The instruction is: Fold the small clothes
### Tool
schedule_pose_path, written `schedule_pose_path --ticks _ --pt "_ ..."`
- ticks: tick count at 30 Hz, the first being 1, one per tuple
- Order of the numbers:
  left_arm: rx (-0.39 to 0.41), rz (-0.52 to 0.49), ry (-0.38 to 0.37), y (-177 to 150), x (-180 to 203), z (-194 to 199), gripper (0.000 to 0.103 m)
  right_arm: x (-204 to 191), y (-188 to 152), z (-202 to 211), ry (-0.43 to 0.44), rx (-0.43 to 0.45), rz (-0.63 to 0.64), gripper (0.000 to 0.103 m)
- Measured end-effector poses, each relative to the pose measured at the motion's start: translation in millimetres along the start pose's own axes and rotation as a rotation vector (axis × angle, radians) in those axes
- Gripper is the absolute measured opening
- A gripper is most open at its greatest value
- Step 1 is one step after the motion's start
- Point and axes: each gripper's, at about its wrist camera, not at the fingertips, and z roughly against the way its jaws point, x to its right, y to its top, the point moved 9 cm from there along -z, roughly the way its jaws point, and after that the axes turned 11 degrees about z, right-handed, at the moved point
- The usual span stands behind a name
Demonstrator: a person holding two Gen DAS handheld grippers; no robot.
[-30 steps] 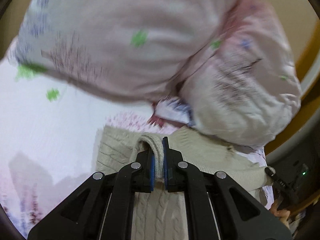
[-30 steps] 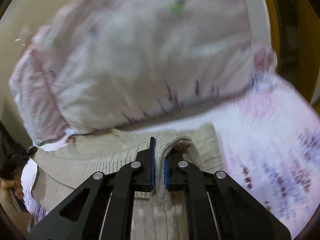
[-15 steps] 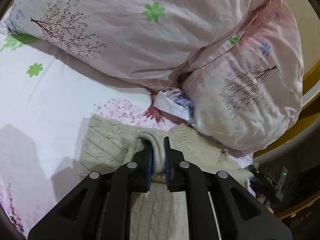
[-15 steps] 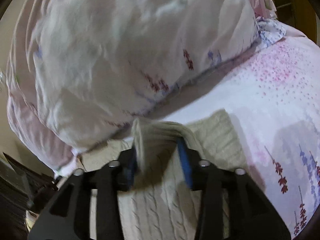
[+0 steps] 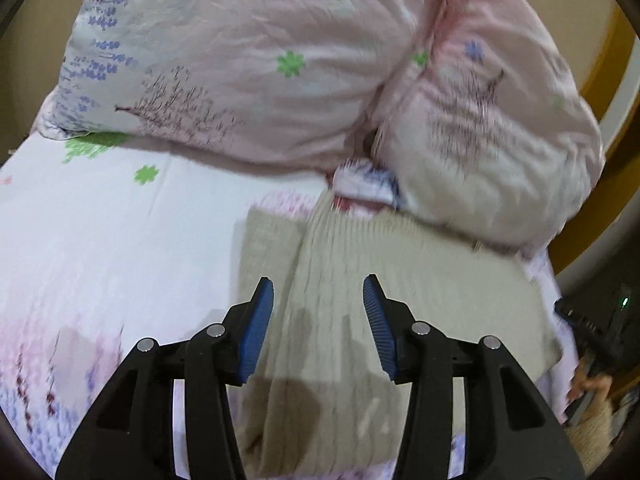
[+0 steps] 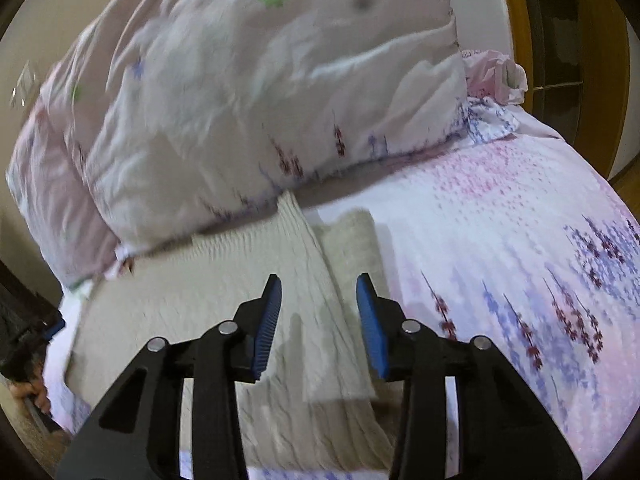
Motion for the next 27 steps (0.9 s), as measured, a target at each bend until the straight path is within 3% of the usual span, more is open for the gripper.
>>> schedule_pose_path --ticks 4,6,8,10,11,19,27 --pt "-0.025 -0.036 0.054 -17 -6 -6 0.044 1 -16 -11 -0.036 -0.065 0.034 0.037" --pt "-0.044 -0.04 0.071 -24 -9 -10 0.04 0 -25 -17 -0.048 -0.097 0.055 0.022" --pt "-0.057 -0.039 0.085 -30 -14 -13 0.029 -2 -27 -14 -0.046 -0.081 0.065 0.011" --pt "-0.073 -0.034 0.081 -34 -17 -16 0.011 -5 -26 -8 -0.033 -0.065 0.058 0.01" --pt "-0.078 -0.027 0.069 -35 -18 -16 0.009 -6 -25 -2 -0.03 -0.049 0.053 0.01" --pt "-0.087 -0.017 -0.012 -40 -19 2 0.007 -11 -27 31 -0.01 0.0 0.041 0.009" --pt "-0.108 -0.009 0.002 -54 -30 -3 0.007 3 -54 11 -0.124 -0.107 0.045 0.009"
